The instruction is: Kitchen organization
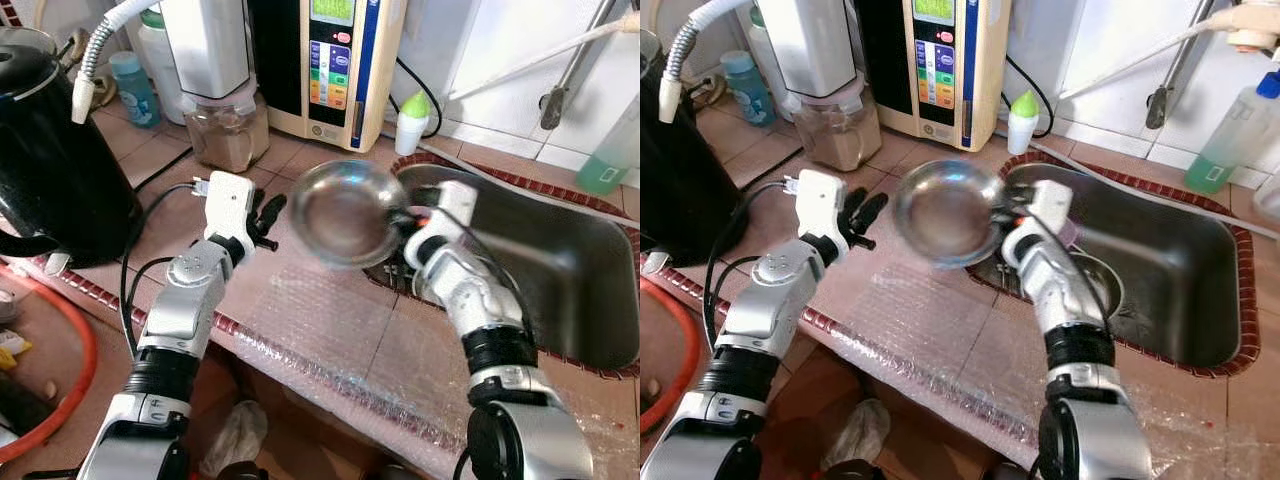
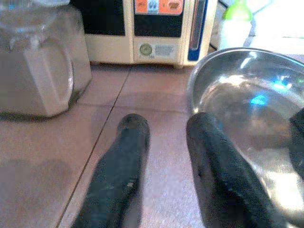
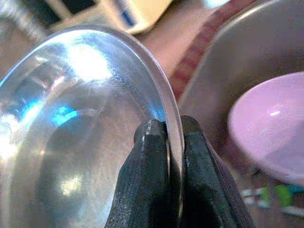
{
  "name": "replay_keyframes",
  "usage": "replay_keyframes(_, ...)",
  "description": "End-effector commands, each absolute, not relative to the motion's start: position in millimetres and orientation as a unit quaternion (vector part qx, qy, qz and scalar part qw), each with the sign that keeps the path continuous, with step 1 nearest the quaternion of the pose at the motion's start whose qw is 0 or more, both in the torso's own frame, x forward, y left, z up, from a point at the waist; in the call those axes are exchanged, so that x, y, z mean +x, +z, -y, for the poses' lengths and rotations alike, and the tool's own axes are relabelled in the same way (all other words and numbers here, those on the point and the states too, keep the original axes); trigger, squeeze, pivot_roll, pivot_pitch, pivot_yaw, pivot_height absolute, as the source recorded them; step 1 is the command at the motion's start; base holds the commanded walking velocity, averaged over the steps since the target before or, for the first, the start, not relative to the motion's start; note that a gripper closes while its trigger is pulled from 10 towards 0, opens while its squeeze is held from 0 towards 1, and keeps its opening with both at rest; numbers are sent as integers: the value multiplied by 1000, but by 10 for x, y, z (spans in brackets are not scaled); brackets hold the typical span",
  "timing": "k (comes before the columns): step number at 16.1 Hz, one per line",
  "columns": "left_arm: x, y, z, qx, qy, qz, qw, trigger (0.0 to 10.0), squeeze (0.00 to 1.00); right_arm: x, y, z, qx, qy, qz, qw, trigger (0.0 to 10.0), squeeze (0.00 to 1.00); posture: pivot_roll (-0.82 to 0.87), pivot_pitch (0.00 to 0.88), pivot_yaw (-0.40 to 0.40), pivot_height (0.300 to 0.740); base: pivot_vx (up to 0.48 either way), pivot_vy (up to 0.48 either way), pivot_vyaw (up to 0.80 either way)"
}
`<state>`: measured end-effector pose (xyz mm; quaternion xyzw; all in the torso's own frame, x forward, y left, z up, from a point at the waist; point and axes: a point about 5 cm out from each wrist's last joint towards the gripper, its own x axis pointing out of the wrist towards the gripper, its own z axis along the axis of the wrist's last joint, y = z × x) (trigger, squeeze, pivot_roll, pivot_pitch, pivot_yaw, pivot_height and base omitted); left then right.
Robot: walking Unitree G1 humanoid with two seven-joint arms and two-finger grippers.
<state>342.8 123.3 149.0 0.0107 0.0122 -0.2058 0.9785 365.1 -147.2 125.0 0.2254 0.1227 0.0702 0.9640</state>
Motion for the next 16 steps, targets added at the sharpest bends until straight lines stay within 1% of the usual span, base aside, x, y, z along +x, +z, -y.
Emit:
replay_keyframes(1, 3453, 1624, -1217, 18, -212, 14, 977, 10000, 1000, 3620, 1116, 1530, 214, 41, -151, 964, 0, 0, -4, 0, 14, 740, 0, 0, 0)
replay_keyframes(3, 3418, 1634, -1172, 29, -238, 16, 971, 10000, 1000, 3671, 1160, 1821, 186, -71, -118, 973, 0, 0, 2, 0, 13, 740, 0, 0, 0)
replay_keyframes(4, 3390, 1607, -1153, 29, -249, 11, 968, 10000, 1000, 3663, 1136, 1941, 167, -110, -121, 972, 0, 0, 2, 0, 13, 740, 0, 0, 0)
replay_keyframes(5, 3356, 1578, -1137, 29, -258, 7, 966, 10000, 1000, 3630, 1091, 2089, 129, -157, -133, 970, 0, 0, 2, 0, 13, 740, 0, 0, 0)
replay_keyframes(6, 3318, 1537, -1127, 32, -266, -1, 963, 10000, 1000, 3592, 1047, 2217, 129, -195, -138, 962, 0, 0, 2, 0, 13, 740, 0, 0, 0)
replay_keyframes(8, 3245, 1455, -1123, 41, -279, -13, 959, 10000, 1000, 3533, 991, 2371, 125, -235, -138, 954, 0, 0, 13, 0, 14, 740, 0, 0, 0)
replay_keyframes(11, 3171, 1374, -1120, 51, -294, -30, 954, 10000, 1000, 3469, 861, 2421, 106, -261, -156, 947, 0, 0, 14, 0, 18, 740, 0, 0, 0)
replay_keyframes(12, 3123, 1329, -1100, 63, -313, -42, 947, 10000, 1000, 3430, 786, 2430, 102, -271, -169, 942, 6824, 184, 14, 0, 18, 740, 0, 0, 0)
replay_keyframes(13, 3096, 1303, -1085, 63, -324, -50, 943, 10000, 1000, 3413, 754, 2434, 103, -275, -172, 940, 9765, 1000, 14, 0, 21, 740, 0, 0, 0)
replay_keyframes(14, 3078, 1285, -1074, 66, -332, -54, 939, 10000, 1000, 3400, 730, 2441, 102, -276, -175, 940, 10000, 1000, 13, 0, 22, 740, 0, 0, 0)
replay_keyframes(16, 3040, 1254, -1057, 67, -349, -64, 933, 10000, 1000, 3384, 709, 2459, 104, -280, -176, 938, 10000, 1000, 12, 0, 24, 740, 0, 0, 0)
